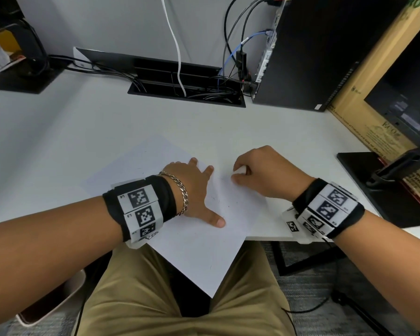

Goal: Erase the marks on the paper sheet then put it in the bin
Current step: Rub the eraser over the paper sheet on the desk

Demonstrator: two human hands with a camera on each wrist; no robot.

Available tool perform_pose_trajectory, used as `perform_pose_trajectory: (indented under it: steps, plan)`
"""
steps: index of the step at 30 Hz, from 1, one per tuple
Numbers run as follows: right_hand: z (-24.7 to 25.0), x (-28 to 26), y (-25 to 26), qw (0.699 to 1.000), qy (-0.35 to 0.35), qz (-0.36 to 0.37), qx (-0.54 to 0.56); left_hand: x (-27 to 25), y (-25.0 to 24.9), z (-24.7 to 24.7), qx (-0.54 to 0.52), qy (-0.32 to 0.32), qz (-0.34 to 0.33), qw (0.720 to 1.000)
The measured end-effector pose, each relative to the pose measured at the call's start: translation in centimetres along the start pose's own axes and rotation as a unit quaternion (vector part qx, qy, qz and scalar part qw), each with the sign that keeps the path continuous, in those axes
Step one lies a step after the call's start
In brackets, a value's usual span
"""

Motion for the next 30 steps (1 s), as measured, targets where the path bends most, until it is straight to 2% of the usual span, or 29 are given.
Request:
perform_pose_trajectory:
  steps: [2, 4, 8, 12, 17, 26, 30]
  plan:
    - [0.8, -1.3, -0.5, 1.000, -0.018, -0.007, 0.018, 0.1, 0.1, -0.1, -0.002, 0.005, -0.003, 1.000]
    - [0.8, -2.9, -0.7, 1.000, -0.006, -0.006, 0.026, 0.1, 0.1, -0.1, -0.006, 0.008, -0.005, 1.000]
    - [-0.9, -6.0, -0.8, 0.999, 0.021, -0.009, 0.048, 0.1, 0.3, 0.0, -0.007, 0.015, -0.012, 1.000]
    - [-2.1, -7.4, -1.0, 0.998, 0.006, -0.024, 0.060, -0.3, -0.2, 0.1, -0.003, 0.036, -0.033, 0.999]
    - [-2.5, -7.5, -0.9, 0.999, 0.001, -0.023, 0.047, -0.2, -2.1, -0.4, -0.015, 0.028, -0.045, 0.998]
    - [-2.3, -5.3, -0.1, 1.000, 0.009, -0.024, 0.018, 0.2, -2.4, -0.5, 0.006, 0.007, -0.035, 0.999]
    - [-3.1, -6.2, 1.8, 0.999, 0.039, 0.032, -0.006, 0.1, -2.3, -0.8, 0.004, 0.006, -0.034, 0.999]
Point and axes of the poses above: each hand's wrist, its own x-axis towards the middle knuckle, its own z-axis out of the back of the hand, y = z × x, the point moved 3 cm from there along x, towards the middle knuckle, and after that the axes turned 2 degrees about x, right-handed, at the moved point
